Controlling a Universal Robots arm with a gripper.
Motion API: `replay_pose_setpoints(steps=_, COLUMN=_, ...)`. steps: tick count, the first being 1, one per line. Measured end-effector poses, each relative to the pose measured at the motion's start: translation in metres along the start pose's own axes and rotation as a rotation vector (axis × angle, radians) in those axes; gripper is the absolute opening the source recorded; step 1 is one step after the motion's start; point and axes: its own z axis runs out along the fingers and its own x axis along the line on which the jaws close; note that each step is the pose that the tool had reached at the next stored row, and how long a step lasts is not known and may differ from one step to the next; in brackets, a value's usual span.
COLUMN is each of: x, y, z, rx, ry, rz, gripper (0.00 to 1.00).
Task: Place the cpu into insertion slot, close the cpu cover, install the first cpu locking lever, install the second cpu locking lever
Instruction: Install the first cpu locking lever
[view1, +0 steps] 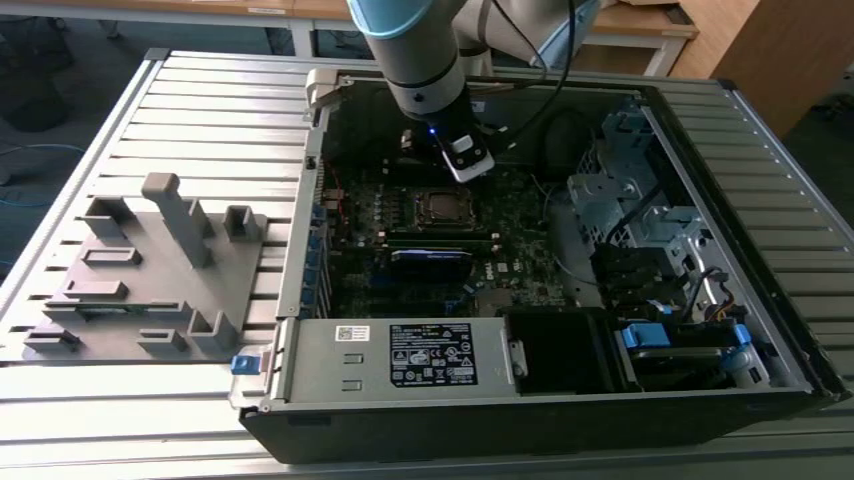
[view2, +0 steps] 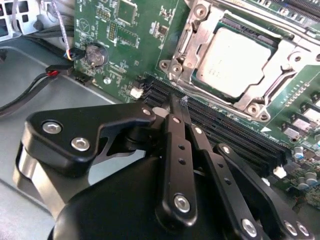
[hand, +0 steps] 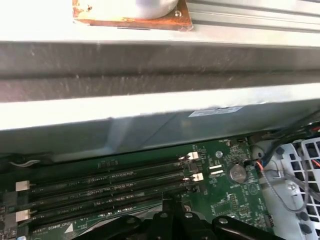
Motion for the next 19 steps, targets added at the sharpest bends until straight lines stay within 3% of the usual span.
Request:
replay_pose_setpoints(steps=4, x=-0.0001, y=0.0001, z=-0.0002, rx=0.0002, ry=0.0002, rz=0.0, gripper=0.1)
replay_pose_setpoints(steps=5, x=-0.0001, y=0.0001, z=-0.0002, rx=0.004, ry=0.0025, rz=0.0, gripper=0.1)
replay_pose_setpoints(steps=8, x=0.0001, y=-0.0001, z=0.0003, rx=0.0286, ry=0.0177, rz=-0.003, gripper=0.1)
replay_pose_setpoints(steps=16, x=0.0004, y=-0.0005, z=0.0014, rx=0.1062, ry=0.0632, rz=-0.013, gripper=0.1)
replay_pose_setpoints(steps=19, x=0.0004, y=-0.0005, z=0.0015, rx=0.1103, ry=0.0642, rz=-0.014, gripper=0.1)
